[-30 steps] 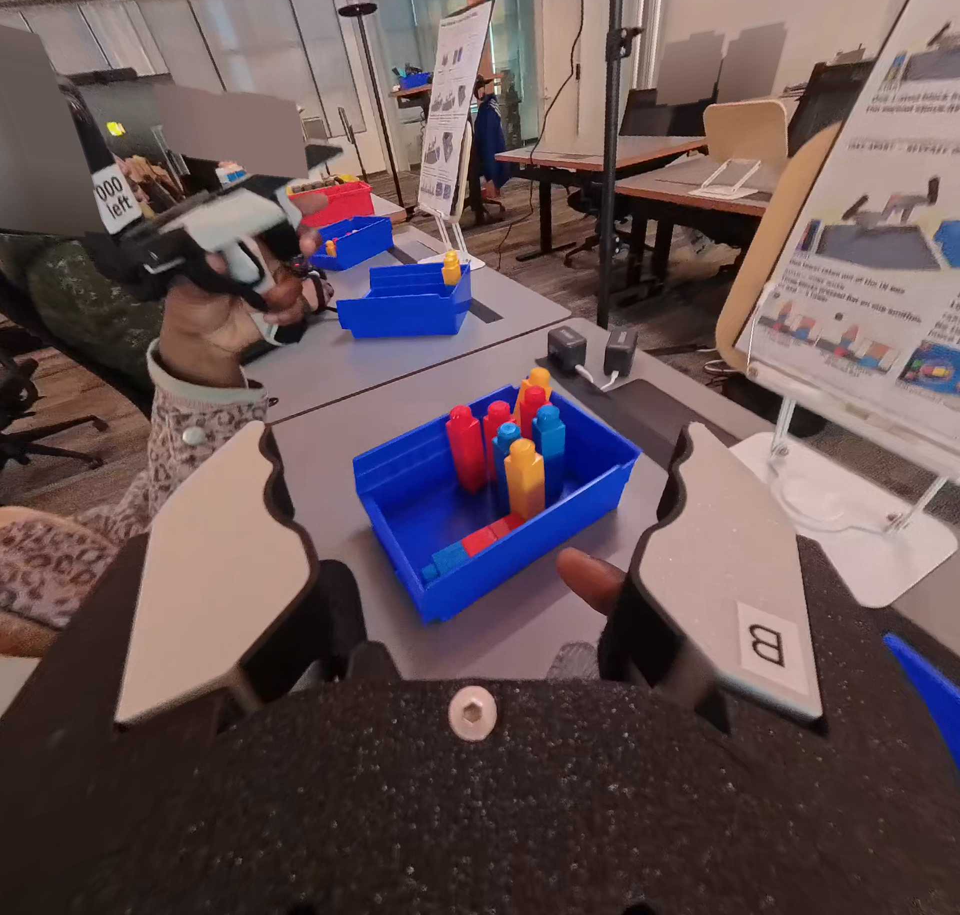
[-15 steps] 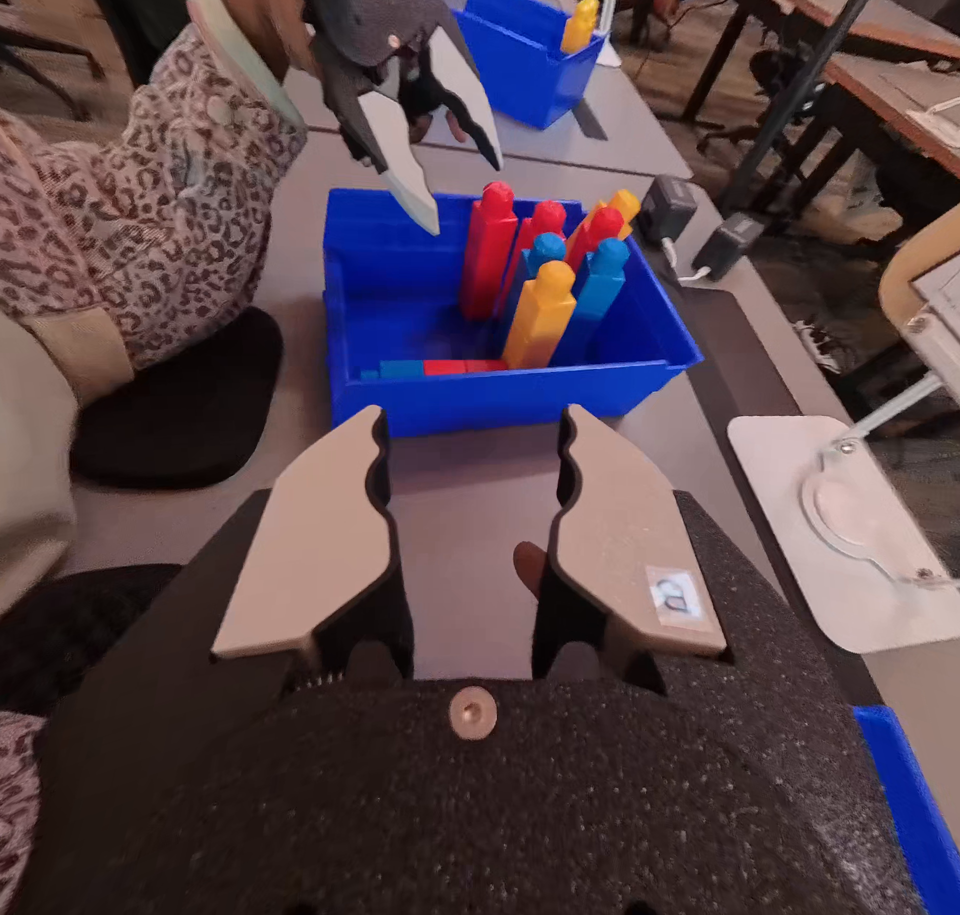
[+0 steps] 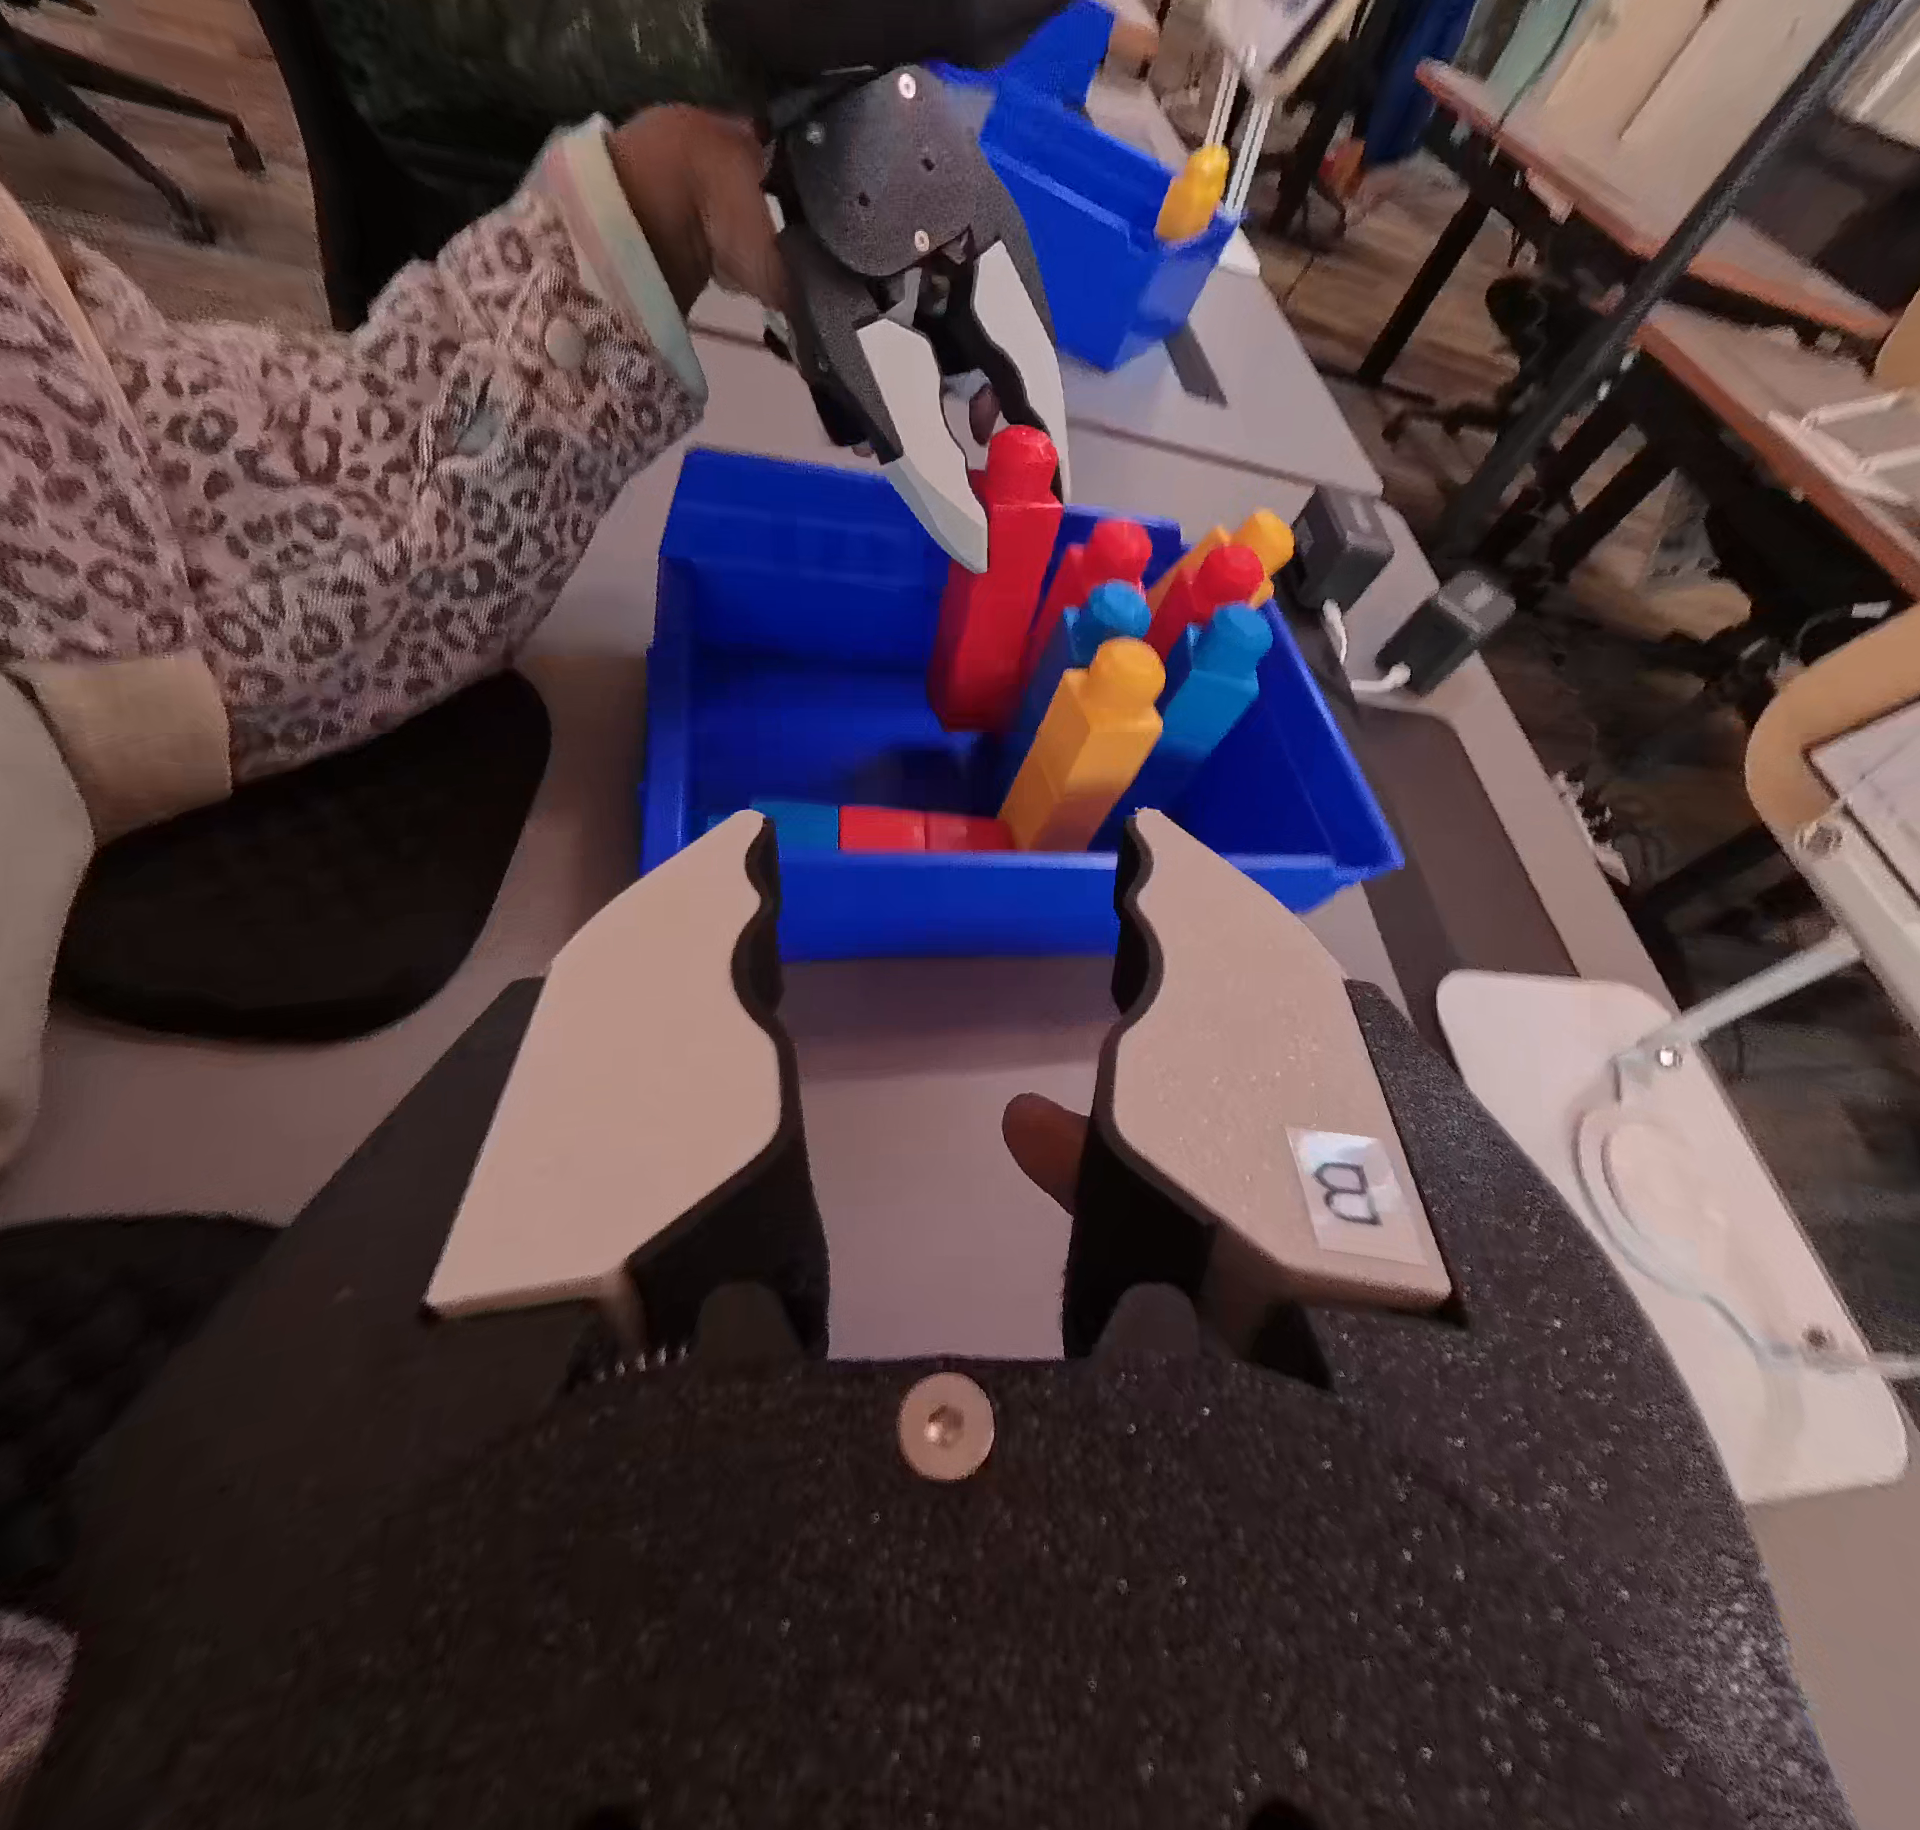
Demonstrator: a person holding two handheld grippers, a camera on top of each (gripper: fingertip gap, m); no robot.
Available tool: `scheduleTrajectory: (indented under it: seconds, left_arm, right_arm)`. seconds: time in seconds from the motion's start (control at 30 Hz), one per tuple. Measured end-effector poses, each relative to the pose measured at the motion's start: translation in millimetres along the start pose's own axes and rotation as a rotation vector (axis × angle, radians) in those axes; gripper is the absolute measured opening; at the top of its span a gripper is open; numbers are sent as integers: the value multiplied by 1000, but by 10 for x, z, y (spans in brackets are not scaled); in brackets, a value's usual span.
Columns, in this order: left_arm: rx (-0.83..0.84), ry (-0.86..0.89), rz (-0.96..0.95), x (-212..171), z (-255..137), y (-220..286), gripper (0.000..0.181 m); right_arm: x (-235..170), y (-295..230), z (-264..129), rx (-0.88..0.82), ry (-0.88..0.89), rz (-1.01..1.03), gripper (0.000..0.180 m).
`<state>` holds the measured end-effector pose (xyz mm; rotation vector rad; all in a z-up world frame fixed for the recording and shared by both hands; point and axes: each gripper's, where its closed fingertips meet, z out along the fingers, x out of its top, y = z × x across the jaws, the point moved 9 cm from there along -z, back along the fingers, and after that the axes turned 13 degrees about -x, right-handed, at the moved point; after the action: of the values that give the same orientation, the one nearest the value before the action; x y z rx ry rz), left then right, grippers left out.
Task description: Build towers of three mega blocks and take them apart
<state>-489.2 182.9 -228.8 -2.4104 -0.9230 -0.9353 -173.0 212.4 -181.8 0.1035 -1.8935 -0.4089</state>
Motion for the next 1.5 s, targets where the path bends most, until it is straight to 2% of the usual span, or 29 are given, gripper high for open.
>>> scheduleTrajectory:
  seconds: [0.03,0.13,0.2,0.27,0.37,0.4,0.43,0.5,0.57,0.63,0.67,0.77,0.83,0.97,1.03,1.13,1.2,1.23,1.3,1.43,1.5]
  left_arm:
    - [-7,106,28,92,-113,52,46]
    - [-51,463,146,373,-485,255,45]
    - [-96,635,217,521,-665,397,45]
    - [-142,724,272,644,-749,522,44]
    - [-275,784,378,797,-744,720,44]
    - [-302,807,394,854,-737,764,44]
    - [-320,837,399,910,-731,795,44]
    - [-346,925,394,1010,-742,832,44]
    - [-345,1046,353,1111,-756,830,46]
    - [-365,1204,293,1207,-754,809,60]
    - [-441,1261,253,1254,-728,812,67]
    - [-749,1296,115,1415,-531,851,87]
    - [-798,1269,23,1528,-354,864,84]
    - [-763,1220,63,1638,-200,987,61]
    - [-678,1242,66,1653,-202,998,38]
    - [-698,1253,21,1668,-232,986,37]
    - [-679,1343,-62,1676,-269,955,37]
    - [-676,1401,-122,1672,-292,929,37]
    - [-685,1491,-213,1654,-324,893,37]
    - [-711,1567,-294,1646,-336,890,37]
    - [-715,1569,-305,1658,-319,908,37]
  right_arm:
    - [49,-16,57,3,29,10,61]
    - [178,-61,277,-3,92,51,64]
    - [229,-126,419,5,134,41,69]
    - [276,-183,528,-36,155,-3,76]
    - [343,-234,593,-139,197,-97,79]
    - [357,-245,592,-155,209,-109,68]
    - [362,-261,583,-151,212,-123,43]
    - [392,-247,529,-179,251,-126,41]
    - [461,-203,405,-141,364,-24,40]
    - [502,-138,272,-70,470,106,41]
    - [513,-104,215,-52,513,157,40]
    - [559,-38,81,1,620,292,41]
    - [571,-8,36,26,642,355,40]
    - [547,37,34,35,590,420,40]
    - [538,37,59,52,556,434,40]
    - [575,31,66,57,579,472,41]
    - [590,55,48,0,654,504,45]
    - [586,79,40,-48,696,520,53]
    - [583,102,26,-98,789,552,56]
    - [613,77,30,-39,951,691,53]
    - [631,56,68,11,923,715,52]
